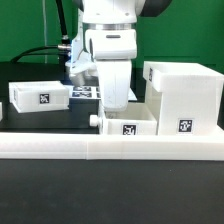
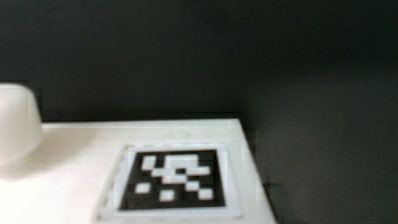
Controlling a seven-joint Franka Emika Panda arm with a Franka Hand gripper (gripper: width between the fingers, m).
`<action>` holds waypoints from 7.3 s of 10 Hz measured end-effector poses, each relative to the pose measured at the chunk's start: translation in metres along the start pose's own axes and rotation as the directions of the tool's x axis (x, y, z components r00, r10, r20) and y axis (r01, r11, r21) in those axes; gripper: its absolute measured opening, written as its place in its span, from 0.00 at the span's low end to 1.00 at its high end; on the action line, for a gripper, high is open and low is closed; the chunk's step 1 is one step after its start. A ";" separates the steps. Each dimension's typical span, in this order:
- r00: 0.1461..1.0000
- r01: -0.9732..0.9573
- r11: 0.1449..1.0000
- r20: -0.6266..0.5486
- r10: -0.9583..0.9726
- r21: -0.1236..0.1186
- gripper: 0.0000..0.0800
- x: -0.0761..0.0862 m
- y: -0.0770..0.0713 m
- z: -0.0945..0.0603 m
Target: Assemble drawer
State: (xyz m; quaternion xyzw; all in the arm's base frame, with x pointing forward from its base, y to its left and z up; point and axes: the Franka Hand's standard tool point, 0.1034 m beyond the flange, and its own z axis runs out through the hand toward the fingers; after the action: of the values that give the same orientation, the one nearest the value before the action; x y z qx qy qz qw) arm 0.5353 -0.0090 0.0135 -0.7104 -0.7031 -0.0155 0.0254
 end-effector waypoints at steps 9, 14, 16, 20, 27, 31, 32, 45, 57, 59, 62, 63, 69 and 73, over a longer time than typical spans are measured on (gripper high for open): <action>1.000 0.025 0.999 0.009 -0.026 0.036 0.05 0.001 0.005 -0.001; 1.000 0.029 0.999 0.010 -0.029 0.036 0.05 0.004 0.005 -0.001; 0.999 0.029 0.999 0.011 -0.030 0.033 0.05 0.004 0.007 -0.002; 0.997 0.070 0.998 0.013 -0.070 0.000 0.05 0.002 0.010 -0.001; 0.995 0.096 0.995 0.010 -0.096 -0.003 0.05 0.020 0.011 0.001; 0.996 0.094 0.996 0.010 -0.094 -0.003 0.05 0.019 0.011 0.001; 0.996 0.093 0.996 0.010 -0.093 -0.002 0.29 0.018 0.011 0.001; 0.997 0.067 0.996 0.034 -0.069 0.055 0.81 -0.005 0.024 -0.051; 0.965 0.111 0.992 -0.244 -0.094 0.056 0.81 -0.041 0.046 -0.025; 0.969 0.097 0.994 -0.231 -0.085 0.041 0.81 -0.048 0.045 -0.022; 0.976 0.073 0.997 -0.204 -0.076 -0.024 0.81 -0.040 0.040 -0.015; 0.977 0.066 0.997 -0.199 -0.072 -0.037 0.81 -0.035 0.038 -0.012; 0.977 0.041 0.998 -0.206 -0.050 -0.051 0.81 -0.010 0.042 -0.009; 0.976 -0.014 0.999 -0.217 0.004 -0.047 0.81 0.012 0.043 -0.007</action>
Offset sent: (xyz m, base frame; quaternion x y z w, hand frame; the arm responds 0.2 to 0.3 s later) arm 0.0009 0.0078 -0.0031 0.0239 -0.0180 -0.0470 0.9984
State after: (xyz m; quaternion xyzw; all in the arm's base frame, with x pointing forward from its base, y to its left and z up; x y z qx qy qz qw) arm 0.5786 0.0023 0.0210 -0.7082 -0.6923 -0.1096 0.0847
